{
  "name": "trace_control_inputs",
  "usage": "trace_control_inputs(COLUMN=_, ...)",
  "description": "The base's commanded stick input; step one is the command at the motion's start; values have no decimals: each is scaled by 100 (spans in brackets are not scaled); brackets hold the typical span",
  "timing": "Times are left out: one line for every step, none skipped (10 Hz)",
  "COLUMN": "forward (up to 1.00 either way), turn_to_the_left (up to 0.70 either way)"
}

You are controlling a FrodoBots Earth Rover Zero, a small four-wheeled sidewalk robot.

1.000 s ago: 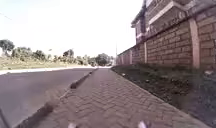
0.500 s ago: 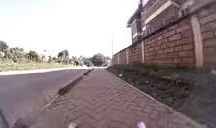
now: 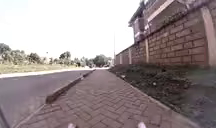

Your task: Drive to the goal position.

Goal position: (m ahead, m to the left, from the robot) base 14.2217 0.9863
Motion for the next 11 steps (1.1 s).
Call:
trace_control_inputs(forward=100, turn_to_the_left=0)
trace_control_inputs(forward=100, turn_to_the_left=14)
trace_control_inputs(forward=100, turn_to_the_left=36)
trace_control_inputs(forward=100, turn_to_the_left=20)
trace_control_inputs(forward=100, turn_to_the_left=0)
trace_control_inputs(forward=100, turn_to_the_left=0)
trace_control_inputs(forward=100, turn_to_the_left=0)
trace_control_inputs(forward=100, turn_to_the_left=0)
trace_control_inputs(forward=100, turn_to_the_left=0)
trace_control_inputs(forward=100, turn_to_the_left=0)
trace_control_inputs(forward=100, turn_to_the_left=0)
